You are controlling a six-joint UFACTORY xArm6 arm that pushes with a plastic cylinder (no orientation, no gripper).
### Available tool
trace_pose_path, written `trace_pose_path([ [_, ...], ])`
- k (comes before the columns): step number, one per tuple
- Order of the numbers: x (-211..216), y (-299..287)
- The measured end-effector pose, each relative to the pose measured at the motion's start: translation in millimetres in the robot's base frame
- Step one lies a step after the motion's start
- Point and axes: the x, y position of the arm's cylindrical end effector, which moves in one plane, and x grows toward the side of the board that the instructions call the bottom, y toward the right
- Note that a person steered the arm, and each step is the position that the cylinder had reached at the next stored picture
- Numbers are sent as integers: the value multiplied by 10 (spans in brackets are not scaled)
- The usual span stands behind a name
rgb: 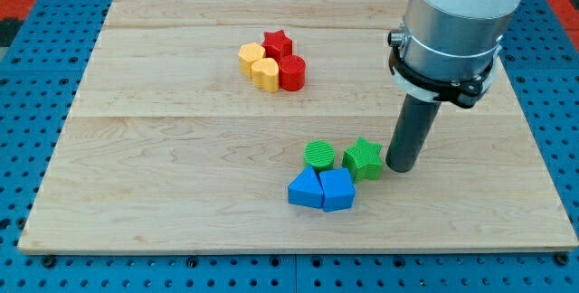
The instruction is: Move your arm towards right
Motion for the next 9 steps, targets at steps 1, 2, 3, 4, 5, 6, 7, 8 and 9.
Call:
trace_pose_path([
  [1, 0, 45],
  [2, 107, 339],
  [3, 478, 404],
  [4, 653, 405],
  [5, 690, -19],
  [6, 608, -139],
  [7, 587, -142],
  [8, 587, -142],
  [9, 587, -201],
])
